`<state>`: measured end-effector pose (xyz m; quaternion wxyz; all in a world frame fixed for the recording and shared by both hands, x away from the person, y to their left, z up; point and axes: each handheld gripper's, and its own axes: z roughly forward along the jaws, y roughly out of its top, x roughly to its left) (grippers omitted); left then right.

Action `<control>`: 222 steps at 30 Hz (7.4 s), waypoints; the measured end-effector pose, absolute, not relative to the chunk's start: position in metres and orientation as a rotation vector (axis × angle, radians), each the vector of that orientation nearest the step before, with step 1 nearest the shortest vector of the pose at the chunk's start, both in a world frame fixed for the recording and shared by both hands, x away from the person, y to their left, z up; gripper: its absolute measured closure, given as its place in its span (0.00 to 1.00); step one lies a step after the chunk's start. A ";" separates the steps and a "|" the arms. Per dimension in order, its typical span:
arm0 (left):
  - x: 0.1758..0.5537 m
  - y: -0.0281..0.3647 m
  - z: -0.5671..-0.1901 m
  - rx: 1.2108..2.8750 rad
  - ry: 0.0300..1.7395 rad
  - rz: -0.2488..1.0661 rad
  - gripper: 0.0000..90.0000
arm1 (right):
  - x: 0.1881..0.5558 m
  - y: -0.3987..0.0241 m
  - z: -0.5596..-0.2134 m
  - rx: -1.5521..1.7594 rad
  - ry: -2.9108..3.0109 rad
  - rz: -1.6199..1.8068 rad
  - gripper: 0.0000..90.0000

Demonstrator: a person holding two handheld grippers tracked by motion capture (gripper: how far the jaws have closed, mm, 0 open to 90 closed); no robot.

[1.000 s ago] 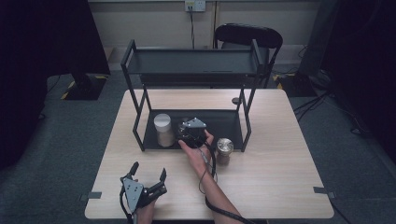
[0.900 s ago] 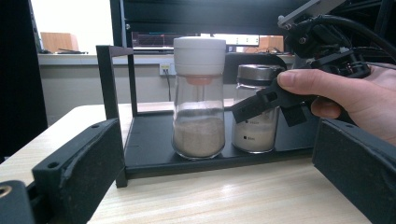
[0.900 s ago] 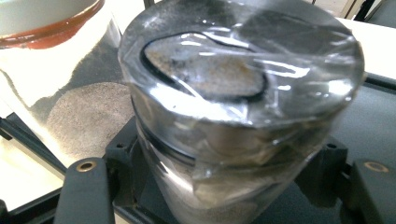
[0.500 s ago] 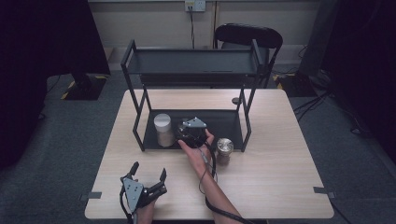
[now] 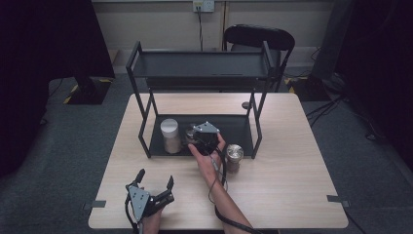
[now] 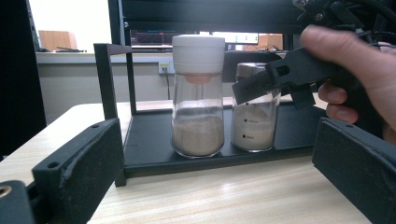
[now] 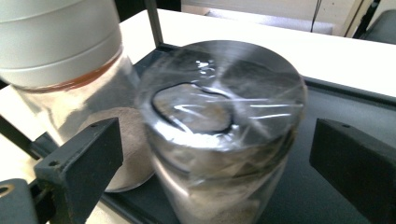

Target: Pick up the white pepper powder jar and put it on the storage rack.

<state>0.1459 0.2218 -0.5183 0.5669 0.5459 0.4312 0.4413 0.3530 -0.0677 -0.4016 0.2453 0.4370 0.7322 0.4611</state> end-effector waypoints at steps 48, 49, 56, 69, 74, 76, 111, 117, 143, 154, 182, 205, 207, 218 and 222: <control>0.146 0.222 -0.519 1.279 1.011 1.039 0.02 | 0.302 -0.077 -0.383 1.168 1.856 1.365 0.01; 0.146 0.222 -0.519 1.279 1.011 1.038 0.02 | 0.300 -0.078 -0.382 1.164 1.858 1.373 0.01; 0.146 0.223 -0.519 1.284 1.008 1.034 0.02 | 0.291 -0.082 -0.375 1.146 1.854 1.391 0.01; 0.146 0.223 -0.519 1.283 1.007 1.031 0.02 | 0.277 -0.098 -0.374 1.115 1.809 1.466 0.01; 0.146 0.223 -0.518 1.286 1.007 1.032 0.02 | 0.272 -0.105 -0.372 1.113 1.792 1.481 0.01; 0.146 0.223 -0.518 1.288 1.008 1.032 0.02 | 0.270 -0.106 -0.371 1.109 1.791 1.482 0.01; 0.146 0.222 -0.518 1.287 1.014 1.037 0.02 | 0.228 -0.146 -0.365 1.074 1.688 1.502 0.01; 0.146 0.221 -0.518 1.286 1.017 1.038 0.02 | 0.220 -0.155 -0.367 1.079 1.665 1.505 0.01; 0.146 0.221 -0.517 1.286 1.018 1.039 0.02 | 0.200 -0.184 -0.384 1.131 1.615 1.462 0.00; 0.146 0.221 -0.518 1.285 1.020 1.041 0.02 | 0.193 -0.193 -0.391 1.141 1.594 1.445 0.00; 0.146 0.221 -0.517 1.285 1.021 1.040 0.02 | 0.178 -0.214 -0.424 1.175 1.569 1.400 0.00; 0.146 0.221 -0.518 1.285 1.020 1.041 0.02 | 0.175 -0.221 -0.456 1.235 1.545 1.364 0.00; 0.146 0.221 -0.518 1.284 1.019 1.041 0.02 | 0.175 -0.222 -0.460 1.243 1.545 1.361 0.00; 0.145 0.221 -0.518 1.281 1.018 1.043 0.02 | 0.177 -0.222 -0.474 1.274 1.555 1.348 0.00; 0.145 0.221 -0.518 1.282 1.019 1.043 0.02 | 0.177 -0.223 -0.476 1.275 1.552 1.353 0.00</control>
